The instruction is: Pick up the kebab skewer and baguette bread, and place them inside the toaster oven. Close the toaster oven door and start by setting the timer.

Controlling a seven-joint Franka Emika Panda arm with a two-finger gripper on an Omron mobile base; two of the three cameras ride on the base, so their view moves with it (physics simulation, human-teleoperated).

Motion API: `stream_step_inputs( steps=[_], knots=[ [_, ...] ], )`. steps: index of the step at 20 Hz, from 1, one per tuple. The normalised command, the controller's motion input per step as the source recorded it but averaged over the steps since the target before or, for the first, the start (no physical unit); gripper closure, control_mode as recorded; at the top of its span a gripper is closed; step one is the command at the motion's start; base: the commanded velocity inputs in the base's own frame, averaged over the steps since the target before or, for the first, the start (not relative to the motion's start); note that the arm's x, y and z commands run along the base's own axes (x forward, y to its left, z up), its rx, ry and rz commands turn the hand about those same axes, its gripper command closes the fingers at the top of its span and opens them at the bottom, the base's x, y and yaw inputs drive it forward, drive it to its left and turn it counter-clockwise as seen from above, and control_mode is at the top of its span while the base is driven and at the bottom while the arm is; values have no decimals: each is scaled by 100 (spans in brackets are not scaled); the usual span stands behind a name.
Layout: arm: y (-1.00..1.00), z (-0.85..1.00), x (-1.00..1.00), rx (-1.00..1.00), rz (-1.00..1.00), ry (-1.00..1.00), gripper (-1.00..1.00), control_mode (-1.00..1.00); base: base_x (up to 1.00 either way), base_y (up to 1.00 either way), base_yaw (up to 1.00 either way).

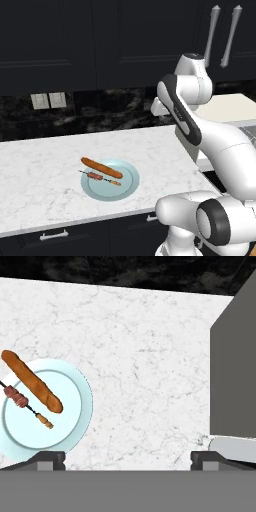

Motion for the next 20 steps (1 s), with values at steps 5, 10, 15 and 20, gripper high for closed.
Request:
stream_step_inputs(
  steps=[5, 10, 15, 20],
  knots=[
    [0, 0, 0, 0, 0, 0, -100, 100, 0, 0, 0],
    [0, 0, 0, 0, 0, 0, -100, 100, 0, 0, 0],
    [0, 0, 0, 0, 0, 0, -100, 100, 0, 0, 0],
    [0, 0, 0, 0, 0, 0, -100, 100, 0, -20, 0]
  ],
)
